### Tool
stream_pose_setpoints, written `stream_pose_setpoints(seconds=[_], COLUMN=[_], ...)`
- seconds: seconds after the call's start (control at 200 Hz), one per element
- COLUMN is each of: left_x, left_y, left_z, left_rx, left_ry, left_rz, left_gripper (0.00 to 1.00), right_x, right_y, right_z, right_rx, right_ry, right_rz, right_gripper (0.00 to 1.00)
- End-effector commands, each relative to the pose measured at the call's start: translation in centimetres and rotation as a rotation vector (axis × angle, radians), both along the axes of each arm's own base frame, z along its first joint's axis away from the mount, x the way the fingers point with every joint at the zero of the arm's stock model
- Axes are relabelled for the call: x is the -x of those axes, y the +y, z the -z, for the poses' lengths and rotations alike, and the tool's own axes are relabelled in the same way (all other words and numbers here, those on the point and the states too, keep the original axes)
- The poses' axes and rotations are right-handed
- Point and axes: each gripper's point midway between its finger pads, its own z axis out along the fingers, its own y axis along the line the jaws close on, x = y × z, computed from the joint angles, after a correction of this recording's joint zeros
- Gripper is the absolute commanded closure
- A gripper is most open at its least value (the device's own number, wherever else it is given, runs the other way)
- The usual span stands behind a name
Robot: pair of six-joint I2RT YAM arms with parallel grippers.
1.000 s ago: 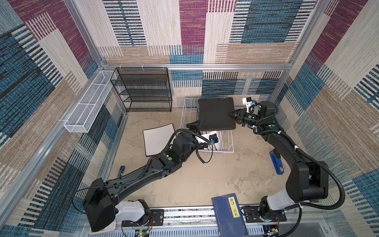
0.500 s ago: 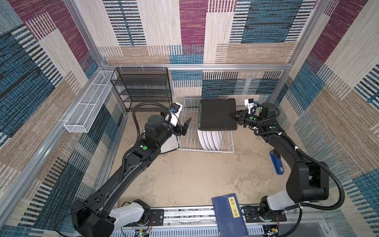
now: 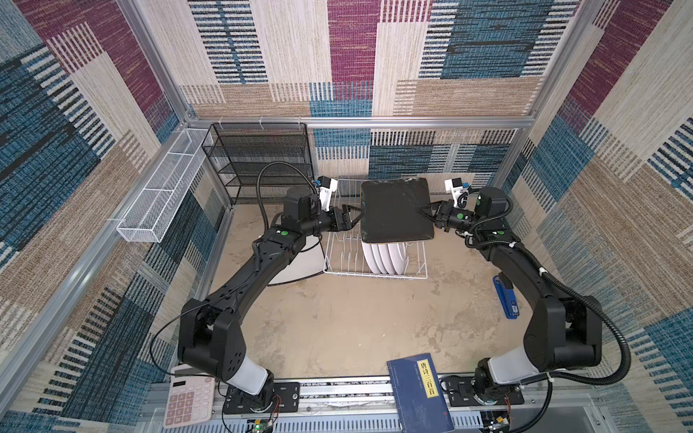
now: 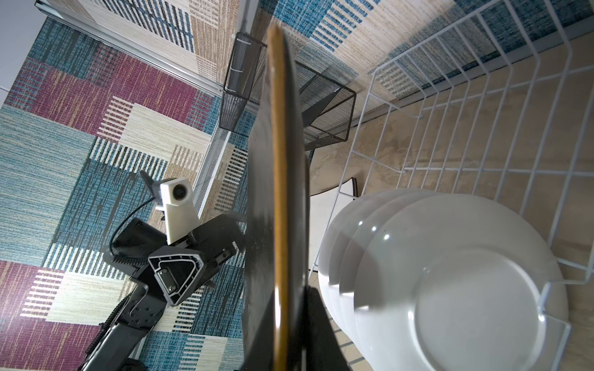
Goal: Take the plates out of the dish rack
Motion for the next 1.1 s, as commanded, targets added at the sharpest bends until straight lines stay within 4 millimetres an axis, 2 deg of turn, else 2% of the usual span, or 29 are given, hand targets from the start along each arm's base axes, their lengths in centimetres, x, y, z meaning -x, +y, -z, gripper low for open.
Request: stream_pose_setpoints(seconds=[0.0, 0.436, 0.876, 1.097], left_x=[0.1, 0.4, 0.8, 0.9], left_y=[-1.7, -5.9, -6.8, -6.9], left_z=[-2.1, -0.3, -0.5, -0.5], left_rx=[0.123, 0.166, 0.193, 0.193], left_ry=[0.017, 0.118, 0.123, 0.139], left_rz=[0.086, 0.247, 0.296, 0.302], left_gripper=[0.13, 0.32, 0.71, 0.97], right_x=[0.7, 0.5, 0.4, 0.2], right_y=[0.5, 0.8, 1.0, 1.0], right_z=[-3.0, -2.1, -1.2, -0.6], right_rx=[-0.011, -0.014, -0.026, -0.027], right_ry=[-0.147, -0.132, -0.113, -0.097], right_rz=[-0.053, -0.077, -0.098, -0.100], right_gripper=[1.00, 1.00, 1.00, 1.00])
